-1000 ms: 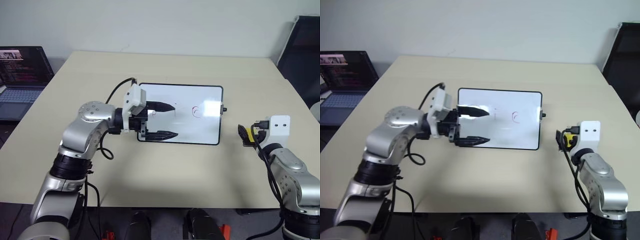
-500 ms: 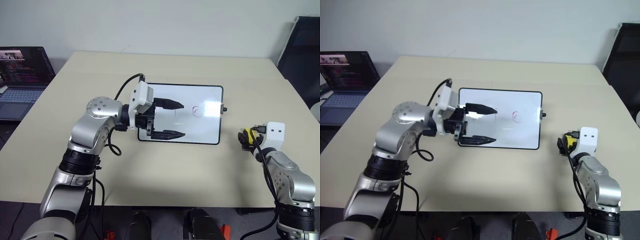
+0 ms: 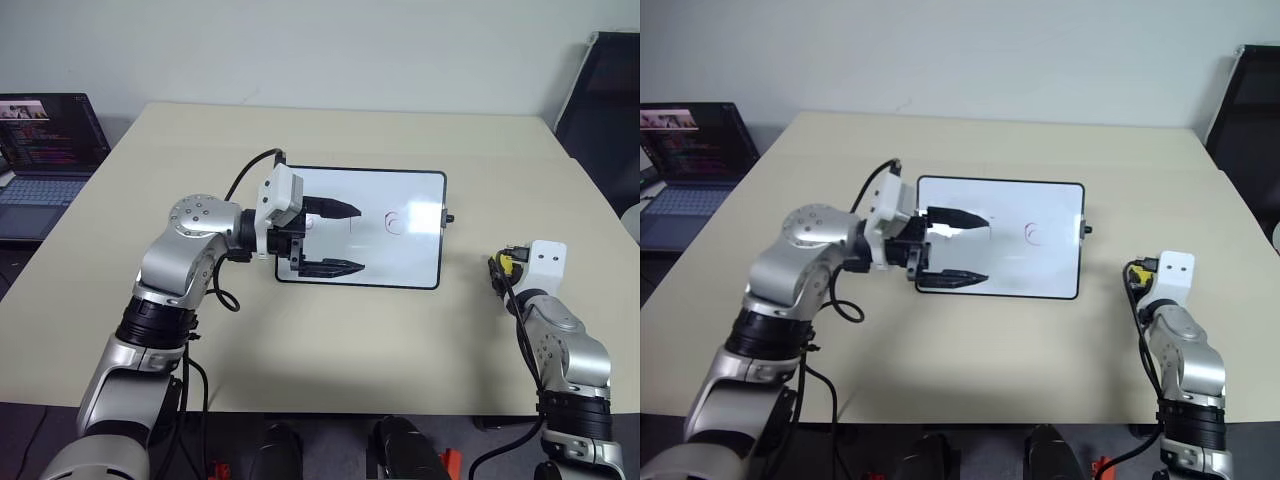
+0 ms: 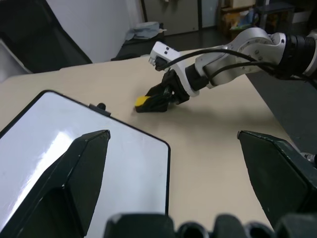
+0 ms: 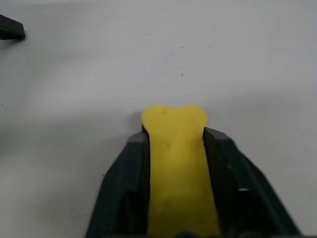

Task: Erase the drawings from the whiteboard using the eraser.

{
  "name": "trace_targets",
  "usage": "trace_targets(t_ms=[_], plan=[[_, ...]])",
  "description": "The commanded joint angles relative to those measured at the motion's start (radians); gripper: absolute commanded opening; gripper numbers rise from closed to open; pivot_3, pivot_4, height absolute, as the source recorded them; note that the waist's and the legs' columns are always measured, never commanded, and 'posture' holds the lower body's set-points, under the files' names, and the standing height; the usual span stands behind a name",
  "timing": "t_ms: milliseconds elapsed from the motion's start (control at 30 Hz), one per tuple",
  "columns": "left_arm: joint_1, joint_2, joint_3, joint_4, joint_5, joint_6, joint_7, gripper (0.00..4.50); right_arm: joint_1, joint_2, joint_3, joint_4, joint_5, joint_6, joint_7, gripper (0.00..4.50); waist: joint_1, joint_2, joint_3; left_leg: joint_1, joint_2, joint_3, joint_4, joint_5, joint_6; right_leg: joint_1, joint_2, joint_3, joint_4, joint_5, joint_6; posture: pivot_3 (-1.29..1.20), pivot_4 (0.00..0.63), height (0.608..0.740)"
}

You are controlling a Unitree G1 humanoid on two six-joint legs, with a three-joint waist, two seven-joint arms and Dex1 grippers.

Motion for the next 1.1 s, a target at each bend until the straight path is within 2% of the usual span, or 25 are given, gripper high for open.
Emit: trace_targets(t_ms=[33, 167, 333, 533, 667, 833, 933, 1100], plan=[[0.024, 0.028, 0.030, -0.022, 0.030, 0.010, 0.047, 4.50, -0.007, -0.008, 0.004, -0.037, -0.012, -0.011, 0.005, 0.98, 0.000, 0.000, 0.000, 0.000, 0.000, 0.000, 0.000, 0.000, 0.000, 0.000, 0.000, 0.000, 0.000, 0.000, 0.000, 0.00, 0.150, 0.740], [0.087, 0.065, 0.042, -0.060, 0.065, 0.037, 0.112, 4.50, 0.033, -0.020, 0.017, -0.131, -0.008, 0.021, 0.030, 0.98, 0.000, 0.001, 0.000, 0.000, 0.000, 0.000, 0.000, 0.000, 0.000, 0.000, 0.000, 0.000, 0.001, 0.000, 0.000, 0.00, 0.150, 0.740], [0.194, 0.103, 0.050, -0.151, 0.114, 0.099, 0.224, 4.50, 0.105, -0.041, 0.069, -0.410, 0.031, 0.092, 0.095, 0.98, 0.000, 0.002, 0.001, 0.000, 0.000, 0.000, 0.000, 0.000, 0.000, 0.000, 0.000, 0.000, 0.001, 0.000, 0.000, 0.00, 0.150, 0.740], [0.188, 0.066, 0.038, -0.134, 0.184, 0.116, 0.345, 4.50, 0.072, -0.043, 0.212, -0.600, 0.011, 0.135, 0.111, 0.98, 0.002, 0.002, 0.001, 0.001, 0.000, 0.000, 0.002, 0.000, 0.000, 0.000, 0.000, 0.000, 0.002, -0.004, -0.003, 0.00, 0.150, 0.740], [0.164, 0.050, 0.039, -0.114, 0.193, 0.121, 0.368, 4.50, 0.007, -0.056, 0.288, -0.592, -0.010, 0.142, 0.130, 0.98, 0.002, 0.002, 0.001, 0.001, 0.000, 0.000, 0.002, 0.001, 0.001, 0.000, 0.000, 0.000, 0.002, -0.003, -0.004, 0.00, 0.150, 0.740], [0.141, 0.032, 0.042, -0.090, 0.156, 0.139, 0.339, 4.50, -0.203, -0.052, 0.444, -0.363, -0.139, 0.048, 0.140, 0.98, -0.002, 0.002, 0.001, 0.001, 0.000, 0.000, 0.002, 0.001, 0.001, 0.000, 0.000, 0.000, 0.002, -0.002, -0.003, 0.00, 0.150, 0.740], [0.135, 0.035, 0.049, -0.096, 0.123, 0.152, 0.302, 4.50, -0.291, -0.028, 0.467, -0.227, -0.188, 0.010, 0.129, 0.98, -0.002, 0.002, 0.001, 0.001, 0.000, 0.000, 0.001, 0.001, 0.001, 0.000, 0.000, 0.000, 0.002, -0.001, 0.000, 0.00, 0.150, 0.740], [0.118, 0.037, 0.059, -0.090, 0.111, 0.146, 0.287, 4.50, -0.310, -0.022, 0.485, -0.147, -0.230, -0.027, 0.154, 0.98, 0.006, 0.002, 0.001, -0.001, 0.000, -0.001, 0.000, 0.001, 0.001, -0.001, 0.000, -0.001, 0.001, 0.001, -0.001, 0.00, 0.150, 0.740]])
